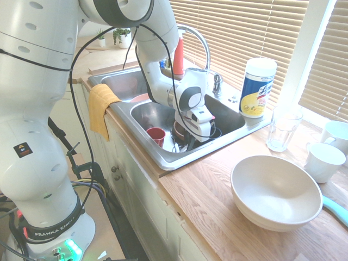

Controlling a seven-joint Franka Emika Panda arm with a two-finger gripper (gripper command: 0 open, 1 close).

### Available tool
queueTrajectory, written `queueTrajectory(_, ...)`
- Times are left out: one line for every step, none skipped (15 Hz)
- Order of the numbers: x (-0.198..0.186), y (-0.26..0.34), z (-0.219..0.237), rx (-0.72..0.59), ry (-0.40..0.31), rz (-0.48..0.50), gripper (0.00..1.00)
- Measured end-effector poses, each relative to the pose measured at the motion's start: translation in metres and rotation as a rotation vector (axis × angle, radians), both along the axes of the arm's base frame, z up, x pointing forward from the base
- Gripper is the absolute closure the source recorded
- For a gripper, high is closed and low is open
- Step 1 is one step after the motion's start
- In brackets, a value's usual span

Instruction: Put the knife into the sink

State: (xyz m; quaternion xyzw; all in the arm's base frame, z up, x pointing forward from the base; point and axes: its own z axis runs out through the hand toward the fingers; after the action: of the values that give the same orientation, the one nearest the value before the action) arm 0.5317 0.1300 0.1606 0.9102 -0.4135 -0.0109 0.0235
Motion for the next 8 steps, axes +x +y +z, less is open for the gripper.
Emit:
queueTrajectory(-0.0004,-0.0002,-0.0014,0.002,0.003,-0.004,0.00)
queueTrajectory(-0.0005,-0.0003,-0.0019,0.004,0.005,-0.007,0.00)
queueTrajectory(-0.0005,-0.0009,-0.0022,0.006,0.006,-0.010,0.00)
queueTrajectory(-0.0005,-0.0016,-0.0027,0.006,0.007,-0.011,0.00)
queueTrajectory(-0.0004,-0.0025,-0.0029,0.005,0.008,-0.012,0.00)
queueTrajectory(0.0000,-0.0034,-0.0029,0.004,0.007,-0.013,0.00)
queueTrajectory(0.0007,-0.0043,-0.0025,0.003,0.006,-0.014,0.00)
queueTrajectory(0.0014,-0.0057,-0.0020,0.002,0.004,-0.016,0.00)
